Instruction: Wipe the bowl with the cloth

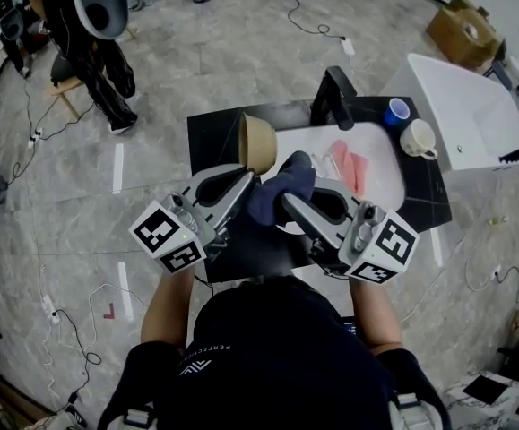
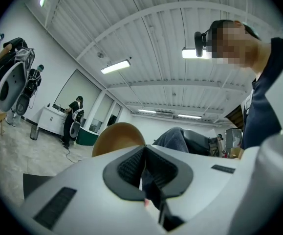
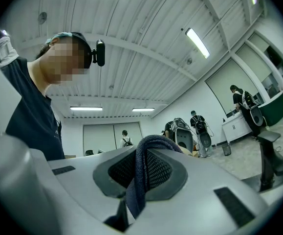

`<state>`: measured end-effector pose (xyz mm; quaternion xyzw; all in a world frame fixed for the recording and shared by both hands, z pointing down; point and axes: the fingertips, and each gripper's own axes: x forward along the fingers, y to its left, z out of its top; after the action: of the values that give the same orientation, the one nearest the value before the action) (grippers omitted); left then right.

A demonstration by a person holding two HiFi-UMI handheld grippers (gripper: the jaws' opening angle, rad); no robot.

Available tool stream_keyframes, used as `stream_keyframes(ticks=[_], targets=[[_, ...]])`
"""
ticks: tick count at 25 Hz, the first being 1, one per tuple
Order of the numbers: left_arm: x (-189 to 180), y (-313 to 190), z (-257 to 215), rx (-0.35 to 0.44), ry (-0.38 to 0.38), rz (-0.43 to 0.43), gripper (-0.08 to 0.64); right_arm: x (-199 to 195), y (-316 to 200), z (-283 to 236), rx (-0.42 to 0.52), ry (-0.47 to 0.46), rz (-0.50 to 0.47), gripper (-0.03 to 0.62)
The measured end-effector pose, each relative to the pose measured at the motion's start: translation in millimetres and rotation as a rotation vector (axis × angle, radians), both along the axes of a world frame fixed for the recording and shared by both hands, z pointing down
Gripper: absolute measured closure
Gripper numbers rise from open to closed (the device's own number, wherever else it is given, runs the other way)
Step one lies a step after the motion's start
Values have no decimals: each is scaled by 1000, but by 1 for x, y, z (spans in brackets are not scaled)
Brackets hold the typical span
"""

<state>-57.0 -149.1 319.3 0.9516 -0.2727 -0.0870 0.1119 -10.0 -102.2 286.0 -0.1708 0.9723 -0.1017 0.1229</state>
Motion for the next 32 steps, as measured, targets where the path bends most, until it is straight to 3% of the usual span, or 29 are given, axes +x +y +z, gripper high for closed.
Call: stream_keyframes(ticks=[10,22,27,32], targets=[[9,19,7,-17,8,59,548,15,-18,-15,-3,-96,112,545],[27,45,-12,68,38,154,548,43,-39,-5,-32,-123,284,545],[28,53,-21,80,92,187,548,55,-46,-1,-60,-142,371,545],[30,59,-37,103,171,241,548,61,-51,5,-87,-149,399,545]])
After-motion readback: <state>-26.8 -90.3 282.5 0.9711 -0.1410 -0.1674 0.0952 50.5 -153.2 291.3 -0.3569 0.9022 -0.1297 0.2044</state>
